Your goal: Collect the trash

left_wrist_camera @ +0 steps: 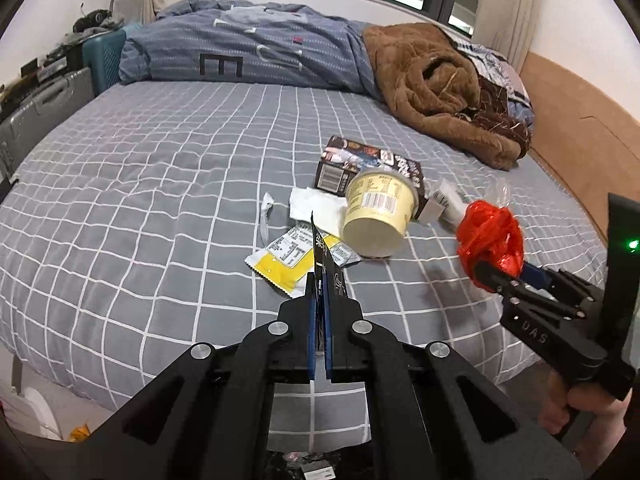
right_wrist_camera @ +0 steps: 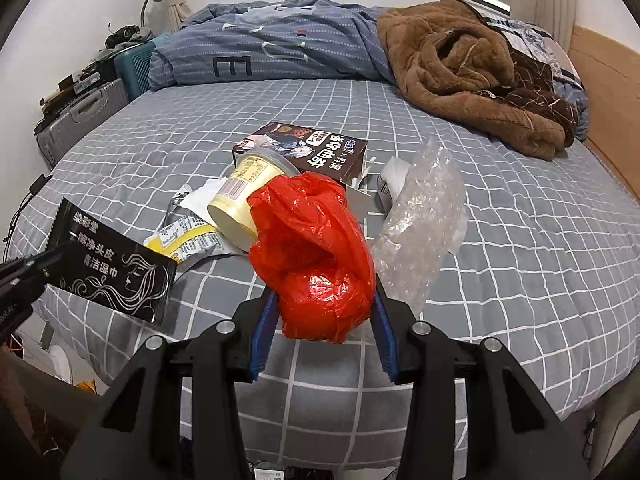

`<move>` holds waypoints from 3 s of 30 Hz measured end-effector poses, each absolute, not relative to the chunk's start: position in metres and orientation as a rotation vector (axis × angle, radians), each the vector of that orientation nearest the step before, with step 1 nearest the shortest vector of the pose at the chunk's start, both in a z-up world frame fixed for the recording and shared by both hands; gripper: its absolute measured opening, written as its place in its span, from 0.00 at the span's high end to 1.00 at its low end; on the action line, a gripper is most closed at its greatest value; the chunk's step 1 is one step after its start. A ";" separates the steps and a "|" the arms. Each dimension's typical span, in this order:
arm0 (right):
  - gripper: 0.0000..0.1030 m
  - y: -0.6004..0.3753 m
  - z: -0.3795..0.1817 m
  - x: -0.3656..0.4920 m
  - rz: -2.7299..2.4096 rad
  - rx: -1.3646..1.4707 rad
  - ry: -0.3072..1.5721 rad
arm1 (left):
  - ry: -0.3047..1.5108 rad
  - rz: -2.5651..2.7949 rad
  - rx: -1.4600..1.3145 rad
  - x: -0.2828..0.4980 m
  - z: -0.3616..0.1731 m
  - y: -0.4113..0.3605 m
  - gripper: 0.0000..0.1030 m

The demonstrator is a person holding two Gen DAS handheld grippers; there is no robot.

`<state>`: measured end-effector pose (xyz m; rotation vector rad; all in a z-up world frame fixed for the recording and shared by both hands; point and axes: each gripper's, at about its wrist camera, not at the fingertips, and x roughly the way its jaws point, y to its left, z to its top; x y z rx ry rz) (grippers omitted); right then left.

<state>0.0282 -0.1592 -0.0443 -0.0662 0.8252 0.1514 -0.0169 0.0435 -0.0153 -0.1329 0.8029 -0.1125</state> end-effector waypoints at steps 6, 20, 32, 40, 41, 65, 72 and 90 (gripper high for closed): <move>0.60 -0.158 -0.054 0.031 0.176 -0.047 0.864 | 0.802 -0.115 -0.145 -0.018 -0.015 0.047 0.98; 0.54 -0.135 -0.096 0.042 0.208 -0.096 0.964 | 0.853 -0.094 -0.140 -0.008 -0.038 0.049 0.98; 0.49 -0.135 -0.079 0.035 0.228 -0.051 0.929 | 0.860 -0.091 -0.141 -0.007 -0.037 0.051 0.98; 0.70 -0.126 -0.082 0.039 0.261 -0.069 0.942 | 0.860 -0.094 -0.141 -0.007 -0.037 0.051 0.98; 0.70 -0.127 -0.081 0.038 0.262 -0.063 0.940 | 0.860 -0.096 -0.143 -0.007 -0.037 0.051 0.98; 0.71 -0.144 -0.013 0.003 0.237 -0.034 0.800 | 0.799 -0.087 -0.107 -0.038 0.008 0.043 0.98; 0.71 -0.146 0.005 -0.018 0.243 -0.025 0.791 | 0.787 -0.064 -0.085 -0.062 0.024 0.043 0.98; 0.71 -0.153 0.024 -0.099 0.234 -0.013 0.774 | 0.788 -0.063 -0.066 -0.132 0.041 0.033 0.98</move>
